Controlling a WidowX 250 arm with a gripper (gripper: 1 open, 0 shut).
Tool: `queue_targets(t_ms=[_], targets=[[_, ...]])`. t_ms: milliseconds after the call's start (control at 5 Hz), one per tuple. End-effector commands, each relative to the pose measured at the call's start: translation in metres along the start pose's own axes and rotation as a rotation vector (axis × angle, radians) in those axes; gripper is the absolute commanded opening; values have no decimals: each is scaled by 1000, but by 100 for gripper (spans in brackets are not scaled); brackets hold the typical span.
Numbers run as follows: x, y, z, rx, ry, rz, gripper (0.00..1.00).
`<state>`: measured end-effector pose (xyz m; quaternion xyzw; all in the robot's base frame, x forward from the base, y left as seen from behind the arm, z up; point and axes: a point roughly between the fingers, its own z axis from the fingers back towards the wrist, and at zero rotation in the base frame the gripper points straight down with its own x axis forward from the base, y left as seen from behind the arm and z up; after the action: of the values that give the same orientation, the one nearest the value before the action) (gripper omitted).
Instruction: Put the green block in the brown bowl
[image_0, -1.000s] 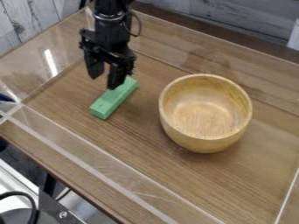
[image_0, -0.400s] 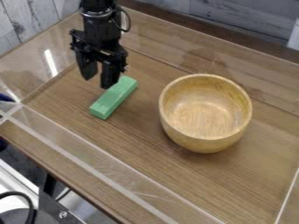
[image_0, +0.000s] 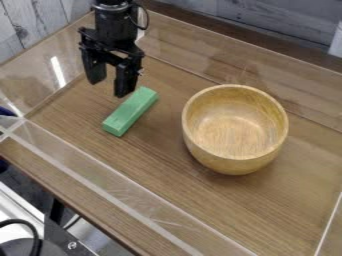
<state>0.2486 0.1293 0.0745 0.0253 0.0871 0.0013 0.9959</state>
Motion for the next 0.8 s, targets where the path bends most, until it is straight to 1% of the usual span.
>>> queue_targets(t_ms=[0, 200, 400, 600], targets=[[3, 1, 13, 57, -55, 3, 100], [-1, -3, 14, 92, -69, 4, 100], [-6, -13, 21, 91, -86, -23, 100], [-8, -20, 22, 90, -97, -46, 100]])
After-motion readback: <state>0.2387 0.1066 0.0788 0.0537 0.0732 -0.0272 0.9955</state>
